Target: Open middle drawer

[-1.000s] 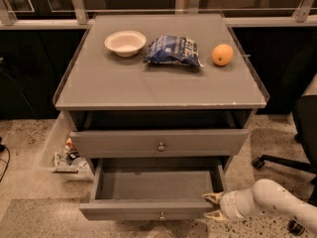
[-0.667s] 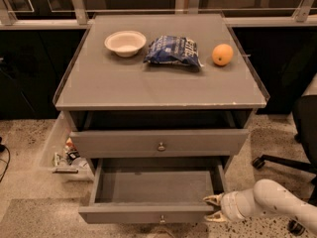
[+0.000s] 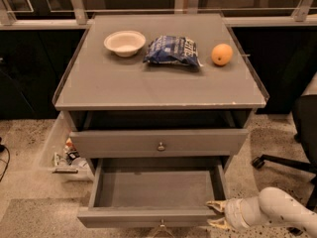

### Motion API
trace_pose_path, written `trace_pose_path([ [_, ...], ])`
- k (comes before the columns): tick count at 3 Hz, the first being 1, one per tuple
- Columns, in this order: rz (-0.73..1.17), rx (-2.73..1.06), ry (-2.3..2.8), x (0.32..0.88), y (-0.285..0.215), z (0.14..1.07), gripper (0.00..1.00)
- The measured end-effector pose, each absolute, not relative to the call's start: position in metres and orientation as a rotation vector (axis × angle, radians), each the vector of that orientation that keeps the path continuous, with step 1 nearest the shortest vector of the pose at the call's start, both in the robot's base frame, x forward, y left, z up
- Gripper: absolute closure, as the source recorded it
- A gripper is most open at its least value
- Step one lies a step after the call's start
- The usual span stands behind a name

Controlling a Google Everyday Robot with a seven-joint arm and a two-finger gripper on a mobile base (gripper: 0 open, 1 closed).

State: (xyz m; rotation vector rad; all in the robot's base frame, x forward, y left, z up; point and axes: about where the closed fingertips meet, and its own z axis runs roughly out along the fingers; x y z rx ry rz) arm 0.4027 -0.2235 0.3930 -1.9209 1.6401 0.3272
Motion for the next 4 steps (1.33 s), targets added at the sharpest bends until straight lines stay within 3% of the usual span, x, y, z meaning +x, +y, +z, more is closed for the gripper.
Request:
trace_pose_path([
  [1, 0.327, -1.921, 1.640, 0.4027, -0.2235, 0.3929, 0.81],
  [4, 0.327, -1.921, 1.640, 0.4026, -0.2234, 0.3929, 0.11],
])
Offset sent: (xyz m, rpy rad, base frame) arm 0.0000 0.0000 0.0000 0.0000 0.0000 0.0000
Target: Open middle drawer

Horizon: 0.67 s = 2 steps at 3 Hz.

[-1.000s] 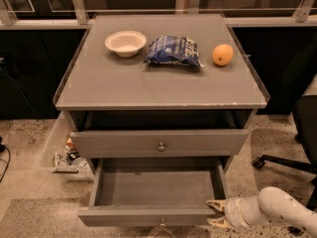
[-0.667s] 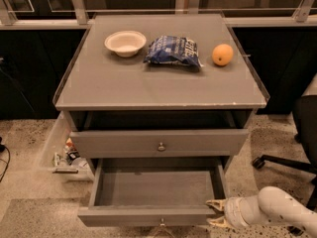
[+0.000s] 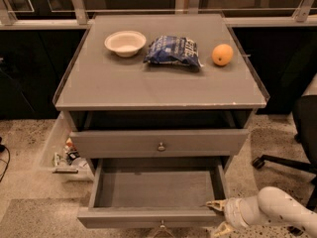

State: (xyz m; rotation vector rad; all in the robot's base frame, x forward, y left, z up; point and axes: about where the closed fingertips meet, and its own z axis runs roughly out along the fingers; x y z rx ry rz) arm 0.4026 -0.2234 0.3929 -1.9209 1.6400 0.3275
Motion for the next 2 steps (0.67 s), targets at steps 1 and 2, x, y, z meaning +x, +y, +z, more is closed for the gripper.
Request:
trace_pose_path([
  [1, 0.328, -1.921, 1.640, 0.403, -0.223, 0.393, 0.00],
  [2, 0.354, -1.920, 1.626, 0.388, -0.225, 0.387, 0.19],
])
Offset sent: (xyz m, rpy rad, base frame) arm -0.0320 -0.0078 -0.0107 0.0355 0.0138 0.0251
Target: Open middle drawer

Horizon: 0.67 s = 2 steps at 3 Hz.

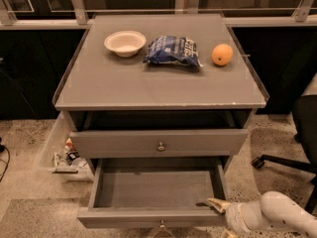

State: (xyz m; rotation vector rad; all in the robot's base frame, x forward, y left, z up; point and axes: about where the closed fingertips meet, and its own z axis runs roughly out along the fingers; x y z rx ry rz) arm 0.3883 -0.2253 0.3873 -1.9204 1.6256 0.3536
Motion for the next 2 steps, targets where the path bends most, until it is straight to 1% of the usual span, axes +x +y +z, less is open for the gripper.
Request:
trace_pose_path([
  [1, 0.377, -1.904, 1.636, 0.3732, -0.2318, 0.3804, 0.42],
  [2, 0.377, -1.904, 1.636, 0.3772, -0.2310, 0.3851, 0.65],
])
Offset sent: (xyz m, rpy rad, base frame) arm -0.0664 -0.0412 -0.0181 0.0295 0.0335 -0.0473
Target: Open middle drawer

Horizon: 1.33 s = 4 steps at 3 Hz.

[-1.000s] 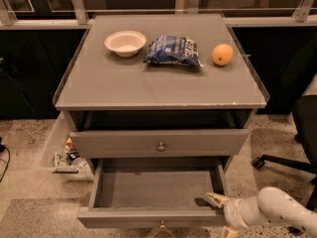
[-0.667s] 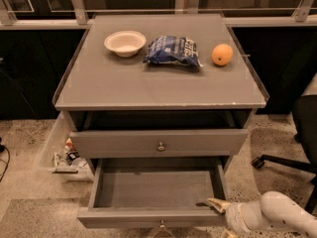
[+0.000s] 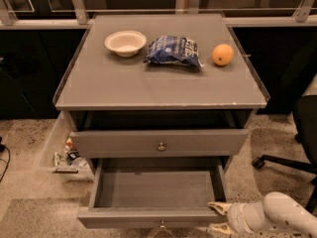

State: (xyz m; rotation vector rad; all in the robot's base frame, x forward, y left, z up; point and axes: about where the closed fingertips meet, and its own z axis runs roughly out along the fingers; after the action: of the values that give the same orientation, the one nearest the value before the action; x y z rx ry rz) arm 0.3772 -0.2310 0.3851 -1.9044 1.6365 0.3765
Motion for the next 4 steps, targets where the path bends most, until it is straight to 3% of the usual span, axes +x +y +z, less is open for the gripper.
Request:
trace_pose_path([
  [1, 0.377, -1.904, 1.636, 0.3845, -0.2311, 0.3890, 0.93],
  [2, 0.377, -1.904, 1.636, 0.3845, -0.2311, 0.3890, 0.78],
  [4, 0.377, -1.904, 1.636, 0.3845, -0.2311, 0.3889, 0.31],
])
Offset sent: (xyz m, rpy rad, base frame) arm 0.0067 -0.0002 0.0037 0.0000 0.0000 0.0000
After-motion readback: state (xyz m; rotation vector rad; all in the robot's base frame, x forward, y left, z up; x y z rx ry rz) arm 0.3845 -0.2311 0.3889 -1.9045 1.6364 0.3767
